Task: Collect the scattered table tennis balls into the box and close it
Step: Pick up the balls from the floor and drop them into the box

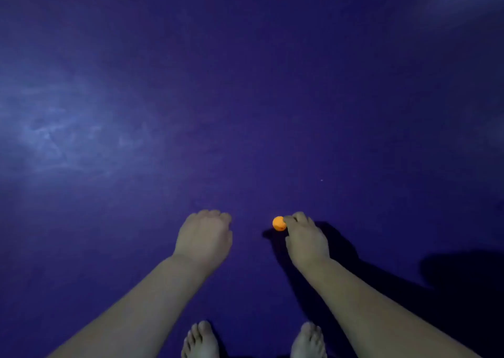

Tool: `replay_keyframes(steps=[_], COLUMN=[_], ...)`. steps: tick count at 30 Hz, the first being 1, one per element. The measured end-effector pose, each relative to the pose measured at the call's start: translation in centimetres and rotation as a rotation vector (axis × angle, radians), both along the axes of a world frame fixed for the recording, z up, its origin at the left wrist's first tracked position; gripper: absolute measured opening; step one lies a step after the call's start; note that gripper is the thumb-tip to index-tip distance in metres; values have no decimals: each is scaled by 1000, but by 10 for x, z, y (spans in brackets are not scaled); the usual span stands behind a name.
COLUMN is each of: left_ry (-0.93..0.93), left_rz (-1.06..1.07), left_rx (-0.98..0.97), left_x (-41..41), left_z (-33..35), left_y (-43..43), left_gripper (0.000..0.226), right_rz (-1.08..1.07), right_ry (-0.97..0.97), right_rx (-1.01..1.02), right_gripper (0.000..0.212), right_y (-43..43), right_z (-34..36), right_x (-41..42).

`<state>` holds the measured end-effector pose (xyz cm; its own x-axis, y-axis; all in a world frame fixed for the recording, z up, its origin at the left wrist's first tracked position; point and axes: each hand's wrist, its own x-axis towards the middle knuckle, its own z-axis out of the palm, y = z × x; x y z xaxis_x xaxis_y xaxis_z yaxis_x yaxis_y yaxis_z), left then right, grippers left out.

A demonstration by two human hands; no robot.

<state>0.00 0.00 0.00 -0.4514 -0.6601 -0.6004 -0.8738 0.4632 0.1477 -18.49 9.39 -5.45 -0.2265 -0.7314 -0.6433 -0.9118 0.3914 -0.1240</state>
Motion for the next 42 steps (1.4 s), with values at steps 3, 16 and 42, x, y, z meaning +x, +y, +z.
replay_keyframes(steps=[3, 16, 42], left_ry=[24, 46, 420], left_rz=[-36, -32, 23], left_rx=[-27, -127, -290], left_x=[6, -10, -195], left_z=[-37, 74, 649], left_y=[1, -29, -114], left_gripper=[11, 27, 24], right_rz=[-54, -201, -224], right_ry=[17, -146, -61], right_rx=[-39, -132, -464], right_gripper=[44, 28, 14], right_y=[1, -23, -88], right_z=[-34, 82, 701], right_x=[6, -28, -216])
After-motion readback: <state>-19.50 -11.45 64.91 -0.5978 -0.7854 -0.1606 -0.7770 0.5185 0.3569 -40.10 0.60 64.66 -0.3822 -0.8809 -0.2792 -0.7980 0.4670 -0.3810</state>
